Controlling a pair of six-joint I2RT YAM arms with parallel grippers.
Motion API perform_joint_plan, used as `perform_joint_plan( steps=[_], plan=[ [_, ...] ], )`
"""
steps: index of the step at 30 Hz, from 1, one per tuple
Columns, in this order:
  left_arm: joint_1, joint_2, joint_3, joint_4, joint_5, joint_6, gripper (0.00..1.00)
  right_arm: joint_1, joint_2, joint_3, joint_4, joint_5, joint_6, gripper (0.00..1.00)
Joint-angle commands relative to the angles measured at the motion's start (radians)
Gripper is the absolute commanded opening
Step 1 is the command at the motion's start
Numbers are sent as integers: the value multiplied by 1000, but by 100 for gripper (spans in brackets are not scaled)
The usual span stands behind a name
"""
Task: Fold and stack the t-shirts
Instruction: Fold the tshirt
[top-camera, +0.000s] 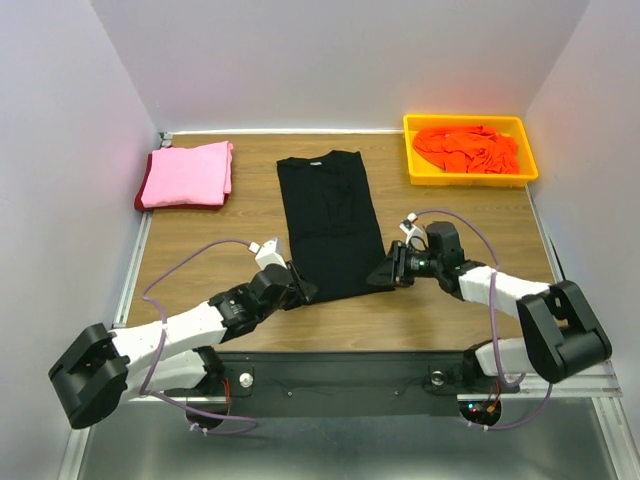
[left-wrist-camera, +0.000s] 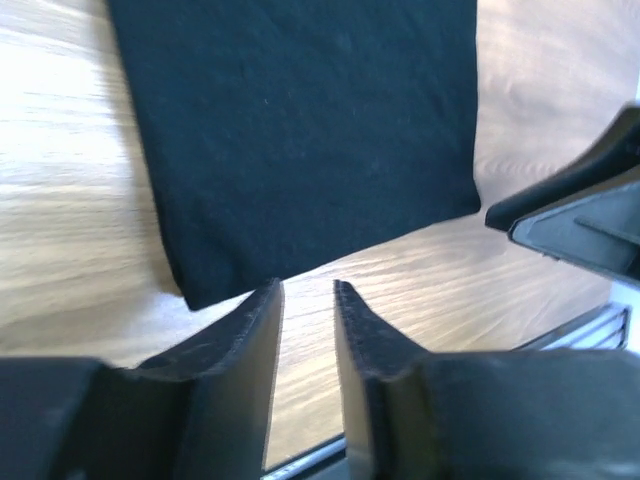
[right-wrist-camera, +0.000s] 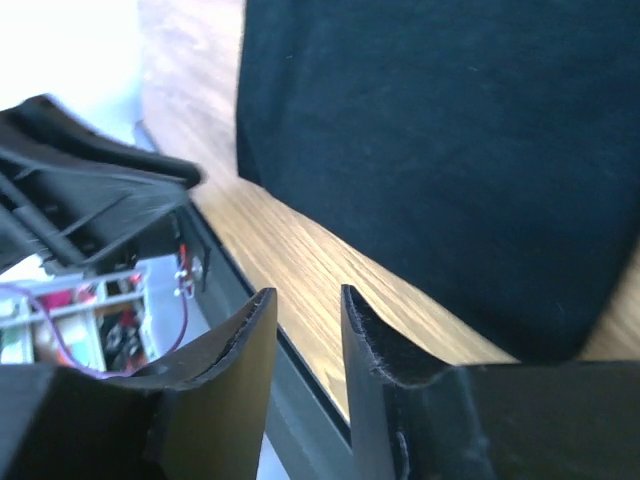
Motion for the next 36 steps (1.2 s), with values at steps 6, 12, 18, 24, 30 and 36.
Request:
perform_joint_plan(
  steps=[6, 12, 18, 24, 30, 36],
  plan=[
    [28, 152, -121, 382, 95, 58, 27, -31, 162, -57, 371, -168, -42, 29],
    [56, 236, -223, 443, 108, -26, 21, -132, 310, -148, 479, -184, -52, 27],
    [66, 244, -304, 460, 112, -94, 18, -154, 471, -182, 605, -154, 43, 19],
    [72, 180, -352, 418, 100, -157, 17, -163, 398, -220, 602, -94, 87, 19],
    [72, 16, -258, 171, 45, -79, 22, -163, 246, -183, 427, -112, 41, 25],
    [72, -69, -37, -102, -44, -13, 42, -164, -27, -25, -56, 44, -137, 41]
  ],
)
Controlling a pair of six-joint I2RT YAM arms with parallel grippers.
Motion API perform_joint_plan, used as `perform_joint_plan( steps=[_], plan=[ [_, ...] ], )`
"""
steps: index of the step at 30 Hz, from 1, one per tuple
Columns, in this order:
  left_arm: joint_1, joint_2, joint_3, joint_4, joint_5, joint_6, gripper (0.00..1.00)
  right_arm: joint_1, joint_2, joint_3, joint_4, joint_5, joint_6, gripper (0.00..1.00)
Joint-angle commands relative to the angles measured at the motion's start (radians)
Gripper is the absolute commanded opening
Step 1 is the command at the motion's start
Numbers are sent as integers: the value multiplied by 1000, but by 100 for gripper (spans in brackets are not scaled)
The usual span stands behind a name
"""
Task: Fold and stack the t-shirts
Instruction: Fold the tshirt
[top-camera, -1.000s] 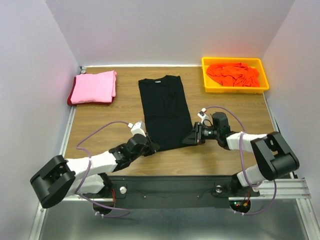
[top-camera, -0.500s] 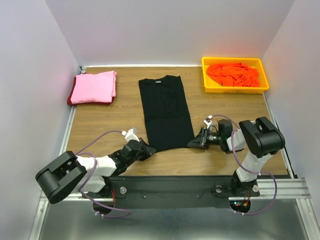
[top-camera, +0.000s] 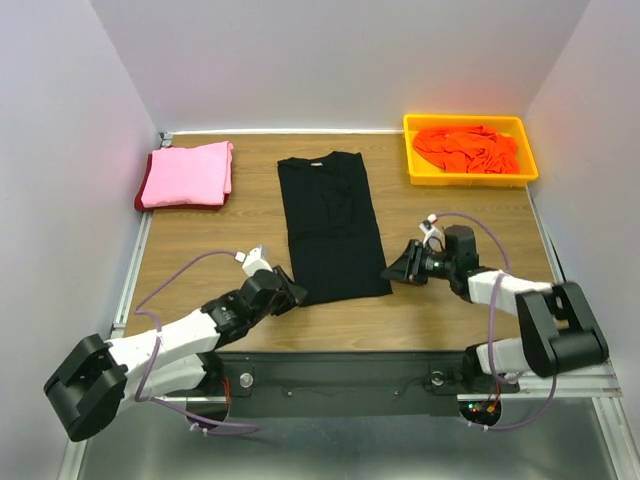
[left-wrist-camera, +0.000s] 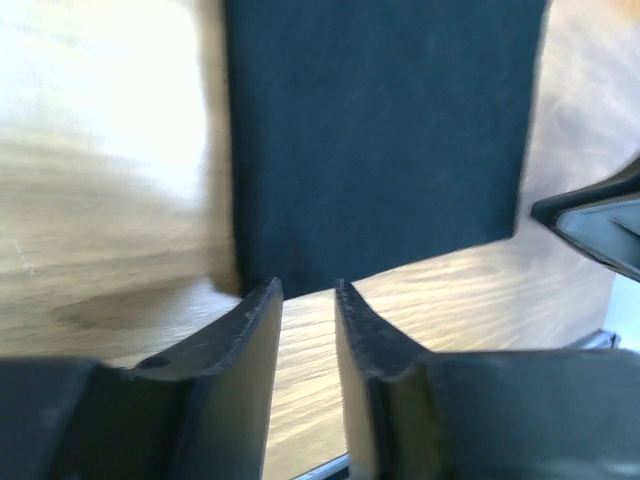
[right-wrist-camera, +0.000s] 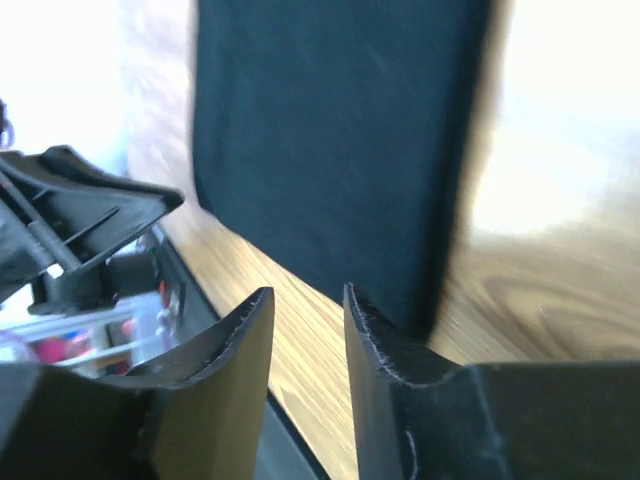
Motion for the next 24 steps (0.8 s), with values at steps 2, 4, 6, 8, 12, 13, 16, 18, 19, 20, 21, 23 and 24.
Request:
perform_joint_plan(
  steps=[2, 4, 6, 8, 12, 13, 16, 18, 19, 20, 21, 23, 24],
  plan=[
    [2, -33, 217, -335, -131, 41, 50, -7, -197, 126, -319, 137, -129, 49],
    [2, -11, 284, -449, -153, 24, 58, -6, -227, 128, -368, 173, -124, 59],
    [2, 42, 321, -506, -170, 21, 62, -7, -249, 134, -411, 206, -129, 65],
    [1, 88, 367, -560, -162, 34, 66, -6, -260, 165, -477, 264, -159, 71],
    [-10, 219, 424, -618, -148, 34, 71, -7, -263, 218, -635, 356, -196, 81],
    [-15, 236, 432, -624, -150, 31, 71, -7, -270, 226, -653, 370, -199, 84],
    [-18, 286, 452, -626, -144, 33, 70, -6, -280, 240, -690, 397, -204, 85],
    [-19, 315, 457, -609, -138, 44, 66, -7, -278, 241, -698, 399, -205, 85],
    [-19, 322, 457, -601, -135, 48, 62, -6, -275, 243, -701, 396, -205, 85],
    [-19, 331, 455, -592, -132, 53, 60, -7, -273, 245, -702, 393, -205, 85],
    [-19, 344, 457, -575, -124, 59, 57, -6, -267, 245, -704, 393, -205, 85],
    [-21, 361, 463, -560, -109, 65, 52, -6, -258, 248, -710, 390, -208, 84],
    [-22, 366, 463, -554, -107, 68, 52, -7, -257, 249, -712, 388, -210, 84]
  ],
)
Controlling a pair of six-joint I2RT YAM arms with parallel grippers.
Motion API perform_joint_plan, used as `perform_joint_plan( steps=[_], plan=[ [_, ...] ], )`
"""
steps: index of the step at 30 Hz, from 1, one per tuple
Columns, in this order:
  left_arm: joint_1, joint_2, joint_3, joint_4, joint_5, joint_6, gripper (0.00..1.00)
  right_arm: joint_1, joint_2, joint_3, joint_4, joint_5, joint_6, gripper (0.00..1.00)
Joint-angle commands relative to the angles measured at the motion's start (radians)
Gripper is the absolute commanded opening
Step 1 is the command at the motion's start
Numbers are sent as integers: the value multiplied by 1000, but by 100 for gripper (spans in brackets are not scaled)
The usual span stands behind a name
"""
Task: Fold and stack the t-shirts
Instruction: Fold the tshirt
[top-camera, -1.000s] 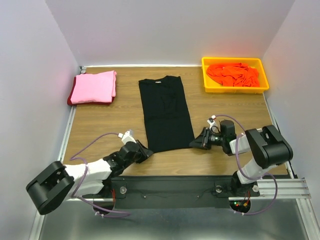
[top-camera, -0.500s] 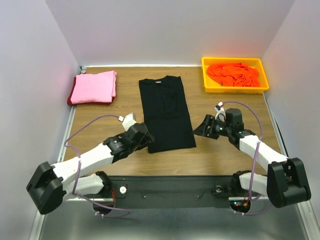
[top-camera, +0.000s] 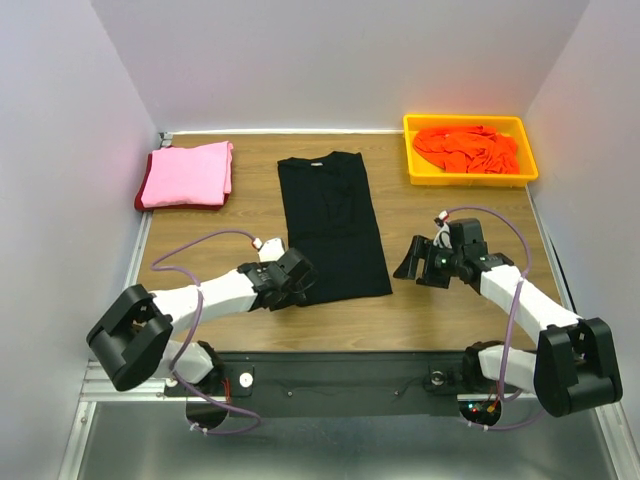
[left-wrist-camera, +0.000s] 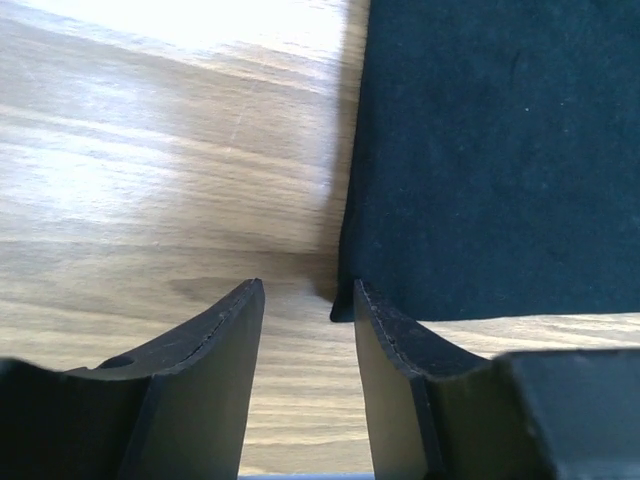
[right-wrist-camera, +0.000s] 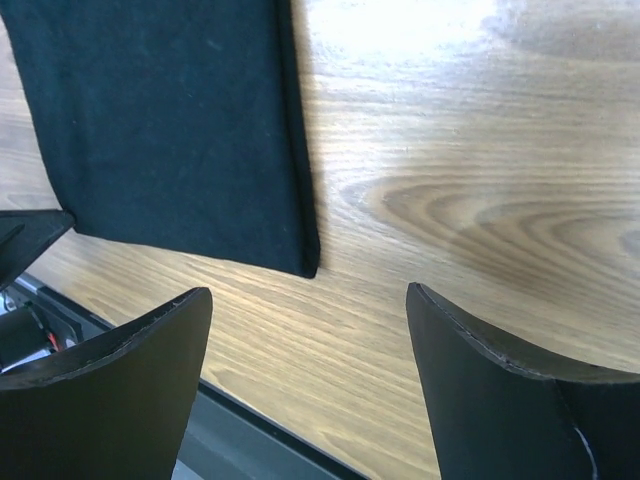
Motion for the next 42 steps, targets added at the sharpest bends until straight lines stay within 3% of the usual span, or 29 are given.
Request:
perform_joint_plan(
  steps=[1, 10, 15, 24, 28, 32, 42],
  plan=[
    [-10, 19, 44, 17, 4, 27, 52, -7, 2, 44, -33, 16, -22, 84],
    [-32, 57, 49, 15, 24, 33, 51, 0, 35, 70, -73, 35, -11, 77],
    [-44, 106, 50, 15, 41, 48, 44, 39, 65, 97, -102, 88, 1, 73],
    [-50, 174, 54, 20, 58, 75, 24, 239, 194, 185, -146, 287, 99, 59],
    [-50, 163, 41, 19, 61, 81, 6, 280, 243, 191, -151, 334, 147, 54],
    [-50, 161, 32, 20, 64, 93, 2, 306, 269, 198, -154, 352, 171, 47],
    [-50, 175, 35, 29, 70, 136, 0, 350, 344, 209, -152, 395, 210, 43]
  ],
)
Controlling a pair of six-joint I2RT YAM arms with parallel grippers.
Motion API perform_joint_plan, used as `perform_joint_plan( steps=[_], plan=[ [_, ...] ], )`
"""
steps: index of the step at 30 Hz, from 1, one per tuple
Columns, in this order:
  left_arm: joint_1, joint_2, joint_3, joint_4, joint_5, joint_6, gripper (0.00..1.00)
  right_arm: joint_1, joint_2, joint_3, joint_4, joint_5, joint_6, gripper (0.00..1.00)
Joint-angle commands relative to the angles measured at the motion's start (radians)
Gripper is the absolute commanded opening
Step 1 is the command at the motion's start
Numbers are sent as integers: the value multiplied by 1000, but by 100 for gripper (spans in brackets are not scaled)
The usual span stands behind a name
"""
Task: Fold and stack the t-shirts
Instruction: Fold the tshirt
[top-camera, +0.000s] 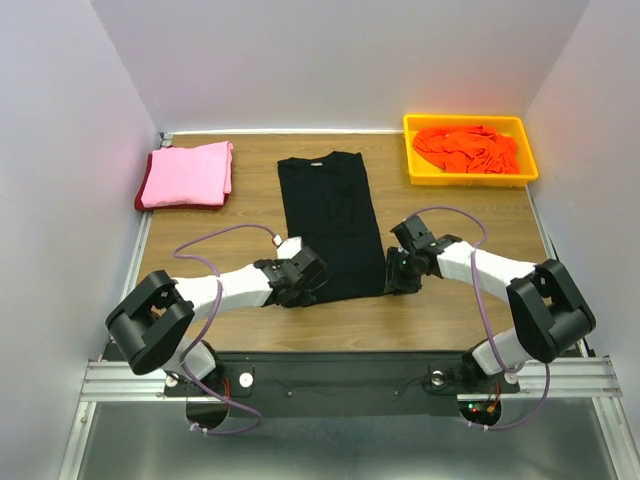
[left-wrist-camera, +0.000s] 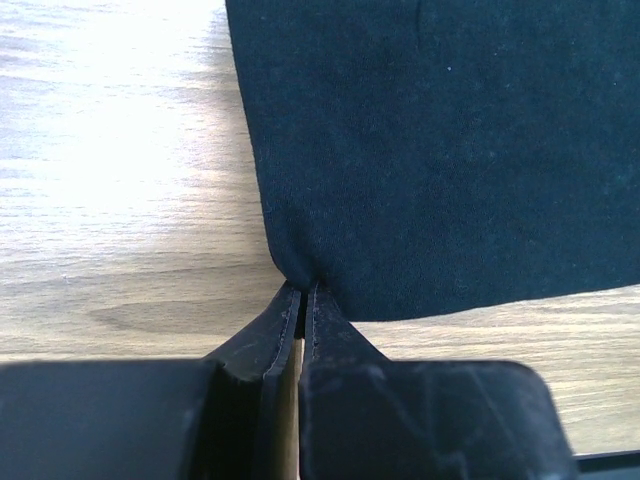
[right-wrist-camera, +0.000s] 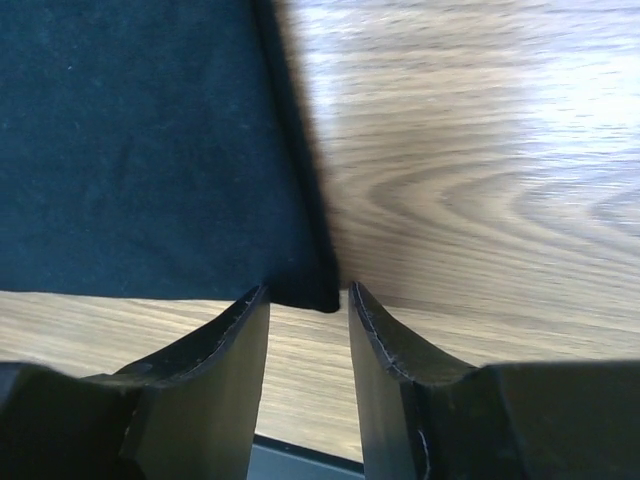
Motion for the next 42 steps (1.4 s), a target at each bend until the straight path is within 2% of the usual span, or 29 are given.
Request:
perform_joint_plan(
  steps=[1, 8, 14, 20, 23, 26, 27, 28, 31, 37, 42],
  plan=[
    [-6, 37, -31, -28, 17, 34, 0, 31, 44, 30, -3, 48, 35, 43],
    [-6, 26, -40, -31, 17, 48, 0, 77, 92, 27, -8, 84, 82, 35],
    [-5, 3, -57, -33, 16, 48, 0, 77, 72, -4, -40, 211, 102, 24],
    [-5, -12, -72, -31, 25, 45, 0, 77, 52, -10, -66, 262, 118, 28],
    [-5, -14, -74, -27, 30, 42, 0, 77, 60, -1, -65, 272, 112, 27],
    [-5, -17, -72, -24, 28, 45, 0, 78, 73, 10, -65, 285, 96, 19],
    [-5, -20, -65, -33, 27, 50, 0, 77, 72, 22, -66, 288, 92, 9],
    [-5, -22, -56, -41, 25, 56, 0, 77, 67, 30, -69, 283, 84, 3],
    [-5, -45, -11, -99, -1, 64, 0, 77, 43, 61, -97, 253, 50, 1],
    [-6, -147, 78, -248, 16, 71, 0, 77, -40, 176, -326, 233, -40, 1],
    [-14, -264, 40, -242, 205, 74, 0, 77, -139, 177, -477, 188, -62, 1]
  ],
)
